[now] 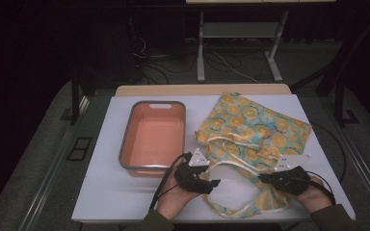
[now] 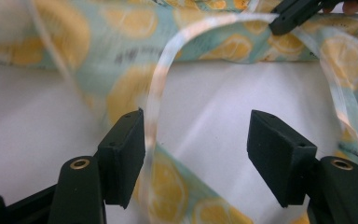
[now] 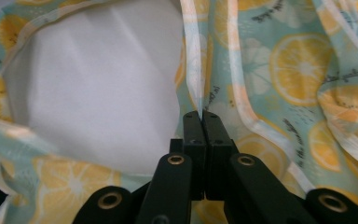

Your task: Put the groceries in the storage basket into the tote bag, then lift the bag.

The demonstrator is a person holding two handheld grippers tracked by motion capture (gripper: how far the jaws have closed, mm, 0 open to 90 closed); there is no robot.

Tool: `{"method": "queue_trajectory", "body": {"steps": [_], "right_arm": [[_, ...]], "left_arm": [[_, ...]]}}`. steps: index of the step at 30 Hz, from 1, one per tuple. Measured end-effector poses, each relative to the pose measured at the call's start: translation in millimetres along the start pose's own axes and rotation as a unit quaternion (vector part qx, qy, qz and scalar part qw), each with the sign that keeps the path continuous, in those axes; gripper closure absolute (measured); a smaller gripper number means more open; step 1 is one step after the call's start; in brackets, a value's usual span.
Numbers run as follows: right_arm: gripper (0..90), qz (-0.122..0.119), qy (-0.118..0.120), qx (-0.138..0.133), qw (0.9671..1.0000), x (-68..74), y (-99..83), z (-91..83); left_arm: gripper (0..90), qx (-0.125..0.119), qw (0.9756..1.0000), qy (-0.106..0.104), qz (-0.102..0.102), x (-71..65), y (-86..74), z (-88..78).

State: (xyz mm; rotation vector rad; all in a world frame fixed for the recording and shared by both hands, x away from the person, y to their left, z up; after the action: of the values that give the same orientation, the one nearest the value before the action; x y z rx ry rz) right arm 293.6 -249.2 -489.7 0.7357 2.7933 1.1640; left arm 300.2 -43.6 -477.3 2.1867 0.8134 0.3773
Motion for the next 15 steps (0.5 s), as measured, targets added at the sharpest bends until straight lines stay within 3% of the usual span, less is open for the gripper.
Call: {"method": "queue_trajectory", "body": {"steps": [5, 9, 12, 15], "right_arm": [[89.4, 0.012, -0.01, -0.008, 0.9998, -8.9, -4.3, -8.1], [89.4, 0.011, -0.011, -0.011, 0.9998, -10.0, -3.6, -9.1], [89.4, 0.011, -0.011, -0.013, 0.9998, -10.4, -3.5, -10.3], [89.4, 0.008, -0.011, -0.017, 0.9998, -11.3, -2.0, -11.8]], "left_arm": [[35.4, -0.002, 1.0, 0.006, -0.003, -1.2, 3.7, 5.1], [34.9, 0.0, 0.9995, 0.032, 0.004, -5.4, 9.0, 12.3], [35.1, 0.0, 0.9985, 0.054, -0.011, 0.2, 14.7, 19.6], [36.2, -0.003, 0.9979, 0.061, -0.024, 0.1, 24.0, 25.6]]}}
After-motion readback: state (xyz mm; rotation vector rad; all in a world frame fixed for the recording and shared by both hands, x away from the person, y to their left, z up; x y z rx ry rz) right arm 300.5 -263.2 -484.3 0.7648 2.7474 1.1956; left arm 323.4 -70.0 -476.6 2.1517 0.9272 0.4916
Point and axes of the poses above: each handheld gripper's, and its own axes: z roughly forward along the jaws, y roughly out of its top, x roughly to its left, the point moved 9 cm from there along z, roughly forward along the jaws, and after that the axes turned 12 degrees about y, right-handed, at the moved point
